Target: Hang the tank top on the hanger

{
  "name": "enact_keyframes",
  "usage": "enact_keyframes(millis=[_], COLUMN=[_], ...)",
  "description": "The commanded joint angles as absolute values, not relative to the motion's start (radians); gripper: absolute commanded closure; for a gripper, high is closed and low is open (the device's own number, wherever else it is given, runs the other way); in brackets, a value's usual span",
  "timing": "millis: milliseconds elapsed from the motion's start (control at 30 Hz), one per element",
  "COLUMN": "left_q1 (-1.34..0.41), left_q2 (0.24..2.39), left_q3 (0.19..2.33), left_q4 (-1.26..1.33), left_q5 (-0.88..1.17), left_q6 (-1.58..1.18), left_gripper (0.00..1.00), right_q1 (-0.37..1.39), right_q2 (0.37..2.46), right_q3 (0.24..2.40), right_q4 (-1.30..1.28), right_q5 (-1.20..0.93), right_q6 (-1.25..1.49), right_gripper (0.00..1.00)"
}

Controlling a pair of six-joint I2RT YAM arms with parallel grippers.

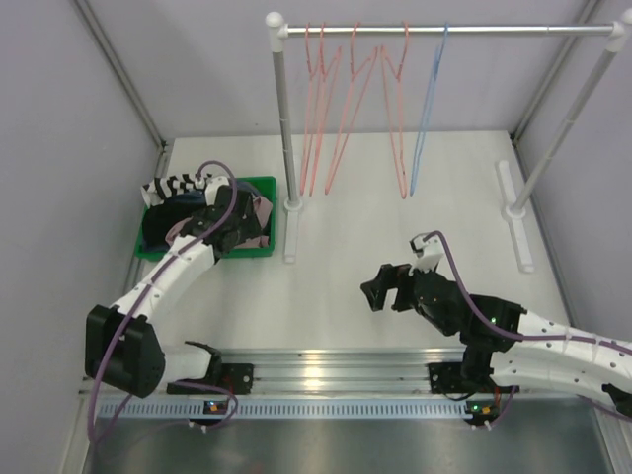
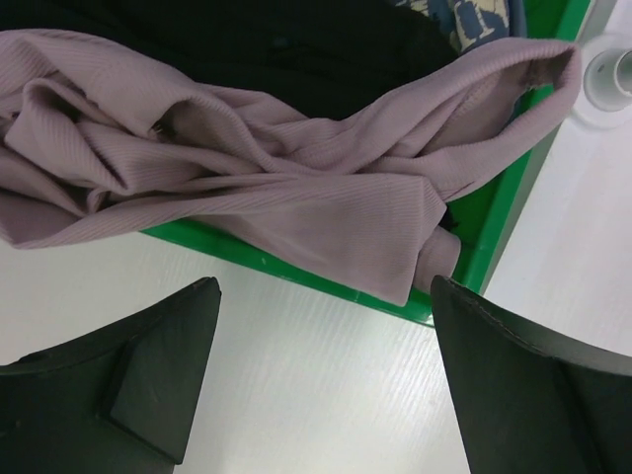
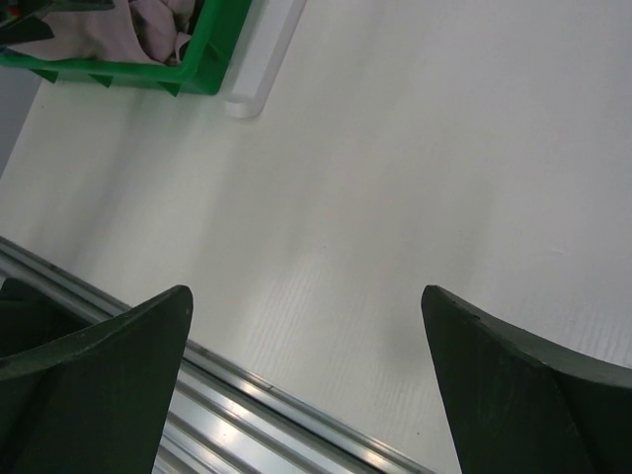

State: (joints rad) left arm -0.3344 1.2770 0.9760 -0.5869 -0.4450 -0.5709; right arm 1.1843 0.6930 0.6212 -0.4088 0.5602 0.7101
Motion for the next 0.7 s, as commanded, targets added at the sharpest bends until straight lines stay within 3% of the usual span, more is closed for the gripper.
enact_keyframes(millis=[0, 200, 300, 500, 533, 600, 667], left_q1=[-0.315, -0.298, -0.279, -0.273, -0.275, -0.273, -0.275], left_q2=[1.295, 1.359, 1.362, 1.379, 1.376, 1.35, 1.329], left_q3=[0.965, 0.924, 0.89, 0.887, 0.891, 0.902, 0.929], left_q4=[-0.454, -0.41, -0.368, -0.354, -0.36, -0.374, -0.397], left_q5=[-0.426, -0.434, -0.413, -0.394, -0.391, -0.384, -0.376], left_q6=[-0.578, -0.597, -0.601, -0.569, -0.557, -0.543, -0.517], left_gripper=[0.07, 0.13, 0.27, 0.78, 0.91, 1.0, 1.0], right_q1=[1.192, 1.192, 1.192, 1.192, 1.192, 1.192, 1.192], right_q2=[0.686, 0.686, 0.687, 0.695, 0.696, 0.695, 0.696], right_q3=[0.64, 0.627, 0.629, 0.629, 0.629, 0.629, 0.632], right_q4=[-0.359, -0.351, -0.353, -0.348, -0.351, -0.353, -0.348], right_q5=[0.519, 0.511, 0.506, 0.502, 0.502, 0.502, 0.502], right_q6=[0.713, 0.719, 0.718, 0.723, 0.726, 0.727, 0.727], right_gripper=[0.0, 0.01, 0.0, 0.0, 0.0, 0.0, 0.0])
